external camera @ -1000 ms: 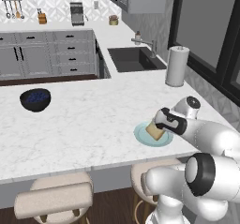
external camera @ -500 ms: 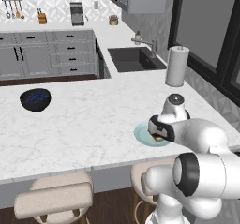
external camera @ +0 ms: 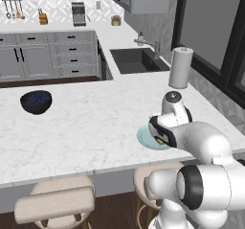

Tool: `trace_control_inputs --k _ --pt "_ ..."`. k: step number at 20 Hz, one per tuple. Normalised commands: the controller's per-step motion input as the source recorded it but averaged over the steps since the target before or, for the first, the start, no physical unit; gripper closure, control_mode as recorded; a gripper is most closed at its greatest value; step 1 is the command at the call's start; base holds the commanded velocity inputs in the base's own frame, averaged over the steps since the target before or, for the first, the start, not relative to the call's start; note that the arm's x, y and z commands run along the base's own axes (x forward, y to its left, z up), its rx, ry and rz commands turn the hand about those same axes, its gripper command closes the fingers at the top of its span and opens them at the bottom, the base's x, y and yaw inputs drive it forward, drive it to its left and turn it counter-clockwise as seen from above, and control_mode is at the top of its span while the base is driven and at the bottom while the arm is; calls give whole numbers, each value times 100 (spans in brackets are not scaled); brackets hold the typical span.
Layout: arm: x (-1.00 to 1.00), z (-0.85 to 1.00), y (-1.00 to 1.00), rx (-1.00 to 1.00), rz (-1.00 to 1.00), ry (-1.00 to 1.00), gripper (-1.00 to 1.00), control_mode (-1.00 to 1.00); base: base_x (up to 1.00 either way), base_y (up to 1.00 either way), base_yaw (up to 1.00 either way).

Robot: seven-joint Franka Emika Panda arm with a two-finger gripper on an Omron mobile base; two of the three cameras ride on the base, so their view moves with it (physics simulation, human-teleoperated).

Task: Start the toaster. Once the lever pops up, take the bread to the plate on the dining counter.

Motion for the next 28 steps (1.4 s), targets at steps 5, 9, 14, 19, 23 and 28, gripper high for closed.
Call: trace_control_inputs --k 5,9,14,19,23,28 --pt "-22 63 31 21 0 0 -100 -100 0 0 0" --pt "-79 34 62 1 0 -2 -100 -100 0 0 0" --pt "-98 24 64 0 1 -12 -100 -100 0 0 0" --pt "-63 50 49 0 2 -6 -100 -100 0 0 0" --pt "-40 42 57 0 6 -8 -100 -100 0 0 0" --pt "-28 23 59 -2 8 -6 -100 -100 0 0 0"
